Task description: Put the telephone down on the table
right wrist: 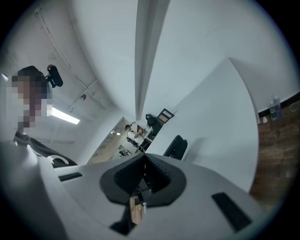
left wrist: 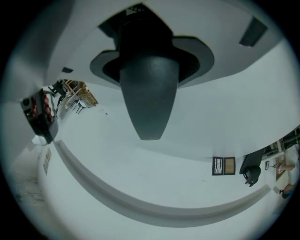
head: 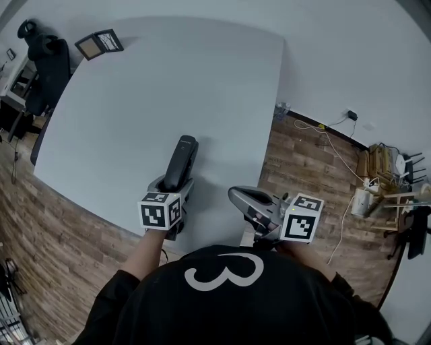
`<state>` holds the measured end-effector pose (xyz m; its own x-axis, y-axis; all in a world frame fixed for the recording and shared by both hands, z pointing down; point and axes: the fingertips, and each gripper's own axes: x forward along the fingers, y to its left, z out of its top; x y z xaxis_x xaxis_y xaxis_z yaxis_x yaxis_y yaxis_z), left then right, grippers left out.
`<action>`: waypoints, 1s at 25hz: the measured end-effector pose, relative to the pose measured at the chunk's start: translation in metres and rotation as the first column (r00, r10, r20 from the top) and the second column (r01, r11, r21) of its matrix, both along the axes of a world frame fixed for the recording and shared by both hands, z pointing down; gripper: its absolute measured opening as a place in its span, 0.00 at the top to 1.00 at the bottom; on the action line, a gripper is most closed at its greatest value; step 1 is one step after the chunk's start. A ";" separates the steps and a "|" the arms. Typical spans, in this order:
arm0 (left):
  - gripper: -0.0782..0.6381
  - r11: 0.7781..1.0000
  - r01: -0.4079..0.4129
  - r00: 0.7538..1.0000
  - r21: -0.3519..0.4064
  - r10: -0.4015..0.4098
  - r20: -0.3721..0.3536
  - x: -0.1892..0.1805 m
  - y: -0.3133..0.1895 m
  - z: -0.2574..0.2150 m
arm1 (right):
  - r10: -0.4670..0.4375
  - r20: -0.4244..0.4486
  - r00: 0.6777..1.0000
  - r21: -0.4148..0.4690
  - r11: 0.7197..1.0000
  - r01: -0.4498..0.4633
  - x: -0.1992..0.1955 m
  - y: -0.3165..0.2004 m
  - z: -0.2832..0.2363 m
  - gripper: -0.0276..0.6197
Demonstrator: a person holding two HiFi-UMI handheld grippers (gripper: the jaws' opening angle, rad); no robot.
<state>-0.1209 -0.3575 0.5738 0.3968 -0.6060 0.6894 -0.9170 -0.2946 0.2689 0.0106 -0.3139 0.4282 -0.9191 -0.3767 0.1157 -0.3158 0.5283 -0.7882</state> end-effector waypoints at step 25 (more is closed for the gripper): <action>0.48 0.999 -0.046 0.961 -0.001 0.045 0.274 0.009 -0.006 0.020 | 0.016 -0.022 1.000 -0.035 0.999 -0.017 0.002 0.000 0.011 0.94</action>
